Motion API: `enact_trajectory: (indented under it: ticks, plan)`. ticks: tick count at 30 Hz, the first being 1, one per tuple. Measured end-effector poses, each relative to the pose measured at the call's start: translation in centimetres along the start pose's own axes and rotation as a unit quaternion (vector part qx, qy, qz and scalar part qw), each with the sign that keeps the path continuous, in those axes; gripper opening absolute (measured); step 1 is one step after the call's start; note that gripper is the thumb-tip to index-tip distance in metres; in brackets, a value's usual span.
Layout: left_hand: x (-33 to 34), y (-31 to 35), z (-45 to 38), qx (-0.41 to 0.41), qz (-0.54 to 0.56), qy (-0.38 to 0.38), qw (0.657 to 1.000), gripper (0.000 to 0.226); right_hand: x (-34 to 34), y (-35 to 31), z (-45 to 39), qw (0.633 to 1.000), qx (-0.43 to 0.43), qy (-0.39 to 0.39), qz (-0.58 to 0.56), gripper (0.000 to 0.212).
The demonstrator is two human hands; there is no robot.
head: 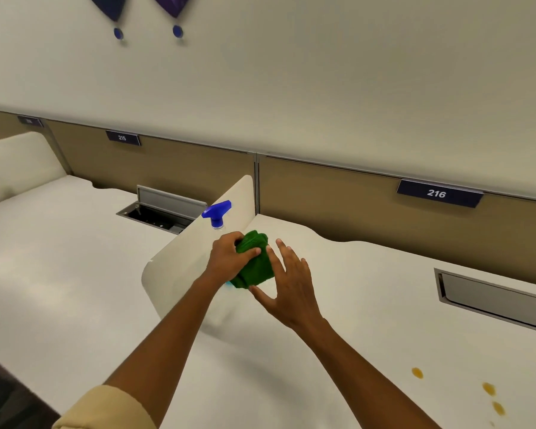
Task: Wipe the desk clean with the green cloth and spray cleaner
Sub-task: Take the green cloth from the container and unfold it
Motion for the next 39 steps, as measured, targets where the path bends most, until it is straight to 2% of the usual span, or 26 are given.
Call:
enact_trajectory:
  ticks: [4,8,11,15,19,21,24,29,35,39]
  plan:
    - [3.9,4.8,1.6,0.008,0.054,-0.006,0.999,0.042,-2.7,2.1,3.1,0.999,0.007,0.039,-0.021,0.088]
    - [7.9,9.2,2.9,0.042,0.112,-0.023,0.993,0.028,-6.0,5.3,6.5,0.997,0.030,0.066,-0.005,0.096]
    - [11.2,12.1,3.6,0.051,0.167,-0.064,0.983,0.025,-8.3,7.9,9.1,0.995,0.059,0.079,-0.008,0.095]
    - [15.1,15.4,4.4,0.058,0.243,-0.129,0.960,0.031,-11.3,11.4,12.7,0.990,0.105,0.080,-0.046,0.078]
    - [18.4,18.4,5.1,0.039,0.261,-0.187,0.946,0.054,-13.8,14.9,16.2,0.986,0.131,0.088,-0.061,0.053]
    - [20.0,19.6,5.6,0.039,0.267,-0.224,0.937,0.058,-15.0,16.2,17.7,0.982,0.136,0.105,-0.072,0.040]
    - [21.8,21.0,6.4,0.039,0.291,-0.275,0.915,0.049,-16.8,17.8,19.4,0.977,0.151,0.127,-0.078,0.021]
    - [23.5,22.5,7.3,0.077,0.327,-0.356,0.872,0.033,-19.0,20.2,21.4,0.967,0.186,0.147,-0.099,0.017]
    - [24.7,23.9,7.9,0.105,0.310,-0.380,0.865,0.042,-20.3,21.7,22.5,0.942,0.210,0.179,-0.190,0.016]
    - [25.1,24.9,8.0,0.127,0.266,-0.340,0.893,0.044,-20.7,21.9,22.6,0.905,0.233,0.206,-0.292,0.015]
Point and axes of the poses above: each hand's wrist, its own z-axis away from the middle knuckle, its own x-axis out of the palm, y = z × x, the point moved 2 cm from there along -z, towards the middle knuckle, and after that the axes turned 13 degrees about -y, right-handed, at the moved point
